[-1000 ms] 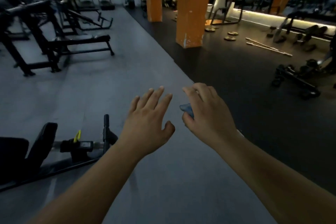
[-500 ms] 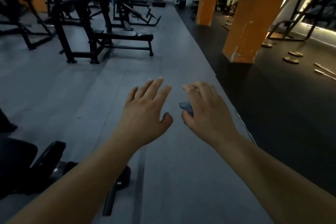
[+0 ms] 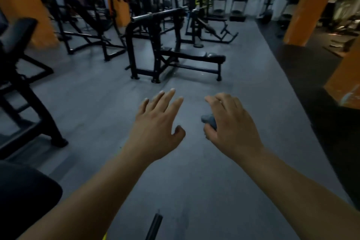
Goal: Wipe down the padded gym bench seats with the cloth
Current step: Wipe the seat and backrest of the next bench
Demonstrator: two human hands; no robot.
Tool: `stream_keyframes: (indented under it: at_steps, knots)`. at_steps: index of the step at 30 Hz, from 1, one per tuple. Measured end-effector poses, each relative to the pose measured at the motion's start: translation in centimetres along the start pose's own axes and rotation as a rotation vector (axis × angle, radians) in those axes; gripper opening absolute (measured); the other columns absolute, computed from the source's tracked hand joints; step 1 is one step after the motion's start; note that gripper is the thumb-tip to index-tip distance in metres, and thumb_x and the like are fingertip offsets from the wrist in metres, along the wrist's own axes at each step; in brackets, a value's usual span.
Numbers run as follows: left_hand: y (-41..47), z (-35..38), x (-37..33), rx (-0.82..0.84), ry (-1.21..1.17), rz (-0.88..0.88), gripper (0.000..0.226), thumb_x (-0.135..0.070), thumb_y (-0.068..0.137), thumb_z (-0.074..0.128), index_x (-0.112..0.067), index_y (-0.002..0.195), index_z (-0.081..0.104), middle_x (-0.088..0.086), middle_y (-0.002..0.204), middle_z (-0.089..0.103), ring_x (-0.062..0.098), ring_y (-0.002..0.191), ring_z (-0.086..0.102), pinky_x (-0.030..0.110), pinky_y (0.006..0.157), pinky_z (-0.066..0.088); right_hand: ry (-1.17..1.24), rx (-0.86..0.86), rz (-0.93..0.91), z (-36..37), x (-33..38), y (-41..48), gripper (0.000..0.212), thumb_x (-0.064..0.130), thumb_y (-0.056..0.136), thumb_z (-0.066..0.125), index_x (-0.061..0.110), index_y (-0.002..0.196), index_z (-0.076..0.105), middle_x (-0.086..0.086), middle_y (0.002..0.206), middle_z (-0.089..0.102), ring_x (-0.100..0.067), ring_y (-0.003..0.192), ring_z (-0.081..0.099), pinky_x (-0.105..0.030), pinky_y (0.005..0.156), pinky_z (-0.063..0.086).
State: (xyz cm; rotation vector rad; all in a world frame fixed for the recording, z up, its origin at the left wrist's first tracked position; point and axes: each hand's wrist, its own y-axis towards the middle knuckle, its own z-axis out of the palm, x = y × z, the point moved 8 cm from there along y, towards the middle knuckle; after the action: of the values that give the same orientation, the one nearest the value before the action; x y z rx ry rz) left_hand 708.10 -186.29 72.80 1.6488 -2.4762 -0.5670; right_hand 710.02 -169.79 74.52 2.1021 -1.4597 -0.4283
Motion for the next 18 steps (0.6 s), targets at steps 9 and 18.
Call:
stream_keyframes:
  at_steps: [9,18]
  knots:
    - [21.4,4.1,16.5,-0.032,0.076,-0.262,0.074,-0.053,0.088,0.036,-0.031,0.156,0.017,-0.002,0.167,0.010,0.020,0.153,0.009,0.047,0.123,0.012,0.174,0.036,-0.239,17.2,-3.3,27.7,0.058,0.027,0.078,0.071,0.012,0.131,0.052,-0.010,0.125,0.053,-0.030,0.104,0.053,-0.040,0.070,0.053]
    - [39.3,11.2,40.3,0.001,0.148,-0.431,0.077,-0.055,0.085,0.036,-0.029,0.156,0.021,-0.001,0.166,0.013,0.021,0.152,0.013,0.048,0.123,0.014,0.254,0.052,-0.365,38.2,-1.0,52.9,0.059,0.029,0.077,0.065,0.011,0.132,0.051,-0.012,0.127,0.052,-0.034,0.111,0.052,-0.044,0.079,0.053]
